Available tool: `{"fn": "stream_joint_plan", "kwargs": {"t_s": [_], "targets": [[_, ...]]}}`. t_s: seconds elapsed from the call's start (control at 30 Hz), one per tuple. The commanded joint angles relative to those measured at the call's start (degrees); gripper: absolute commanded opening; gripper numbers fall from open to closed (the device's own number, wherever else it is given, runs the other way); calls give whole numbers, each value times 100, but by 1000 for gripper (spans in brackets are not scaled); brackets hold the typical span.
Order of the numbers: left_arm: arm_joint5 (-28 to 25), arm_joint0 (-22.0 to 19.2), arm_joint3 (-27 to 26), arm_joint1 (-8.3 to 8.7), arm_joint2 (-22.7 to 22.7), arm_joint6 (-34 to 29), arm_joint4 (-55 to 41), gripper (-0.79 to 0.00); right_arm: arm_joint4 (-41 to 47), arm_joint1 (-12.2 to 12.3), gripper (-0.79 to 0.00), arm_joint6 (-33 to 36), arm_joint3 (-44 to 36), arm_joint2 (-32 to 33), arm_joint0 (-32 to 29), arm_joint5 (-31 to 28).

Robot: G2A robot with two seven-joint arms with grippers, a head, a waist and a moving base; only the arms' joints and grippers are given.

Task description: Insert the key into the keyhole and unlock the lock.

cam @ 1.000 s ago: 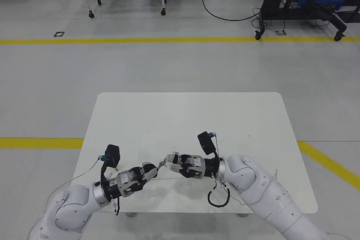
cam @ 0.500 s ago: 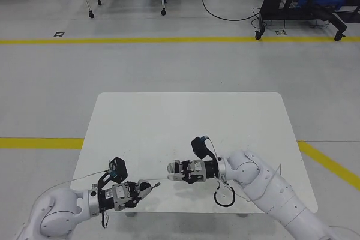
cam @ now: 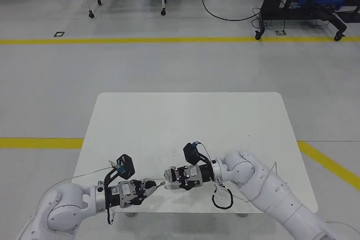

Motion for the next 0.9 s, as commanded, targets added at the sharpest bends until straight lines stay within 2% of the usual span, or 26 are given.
{"fn": "stream_joint_plan", "kwargs": {"t_s": [0.0,0.2,0.27,0.33,0.5,0.77,0.8,0.83,0.87], "targets": [[29,-55,33,4,47,-10,-39,-785,8,-3,-480,4,-1,-23,12,0],[91,-137,114,19,147,-7,-14,-785,22,9,-533,12,-11,-51,33,0],[96,-155,141,25,169,6,-6,-785,-5,15,-616,6,-33,-56,36,0],[92,-164,159,31,189,24,0,-785,-31,20,-643,3,-46,-68,34,0],[100,-182,183,49,224,48,2,-785,-80,12,-634,-24,-30,-122,52,0],[87,-208,214,73,301,111,7,-785,-113,-9,-674,-69,22,-203,109,0],[81,-207,218,76,310,113,21,-785,-119,-11,-708,-73,26,-212,113,0],[86,-206,221,79,317,120,29,-785,-121,-12,-779,-80,30,-219,118,0],[87,-205,223,82,324,131,35,-785,-127,-13,-785,-78,35,-228,123,0]]}}
